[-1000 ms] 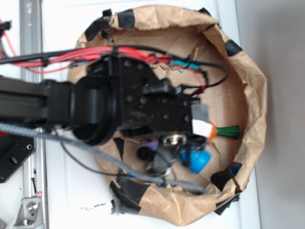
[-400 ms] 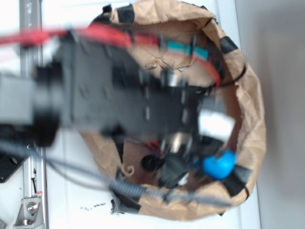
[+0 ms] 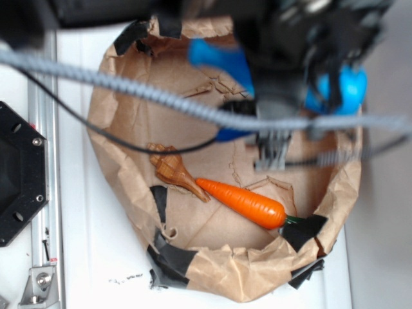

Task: Grab the blue bottle.

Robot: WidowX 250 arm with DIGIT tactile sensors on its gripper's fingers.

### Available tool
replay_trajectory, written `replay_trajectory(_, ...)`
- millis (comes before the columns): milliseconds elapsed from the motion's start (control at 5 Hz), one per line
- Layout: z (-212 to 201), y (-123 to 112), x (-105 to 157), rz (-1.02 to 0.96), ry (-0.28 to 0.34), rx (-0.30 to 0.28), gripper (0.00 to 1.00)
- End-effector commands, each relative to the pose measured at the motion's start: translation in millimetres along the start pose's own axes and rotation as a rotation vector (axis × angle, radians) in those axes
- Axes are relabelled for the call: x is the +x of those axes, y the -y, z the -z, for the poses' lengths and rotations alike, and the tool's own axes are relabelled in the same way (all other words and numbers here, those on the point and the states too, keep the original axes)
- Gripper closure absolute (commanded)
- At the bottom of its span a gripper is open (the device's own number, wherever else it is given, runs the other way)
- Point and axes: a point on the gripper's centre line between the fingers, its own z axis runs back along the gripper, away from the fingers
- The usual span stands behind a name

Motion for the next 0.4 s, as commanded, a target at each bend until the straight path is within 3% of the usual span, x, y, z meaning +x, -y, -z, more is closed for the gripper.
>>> replay_trajectory(0,-7.0,22.3,-46.9,-0.334,-0.007,0.16,1.0)
replay_trajectory(200,6.3,24.7,-59.6,-0.323,-0.044,0.147,1.0)
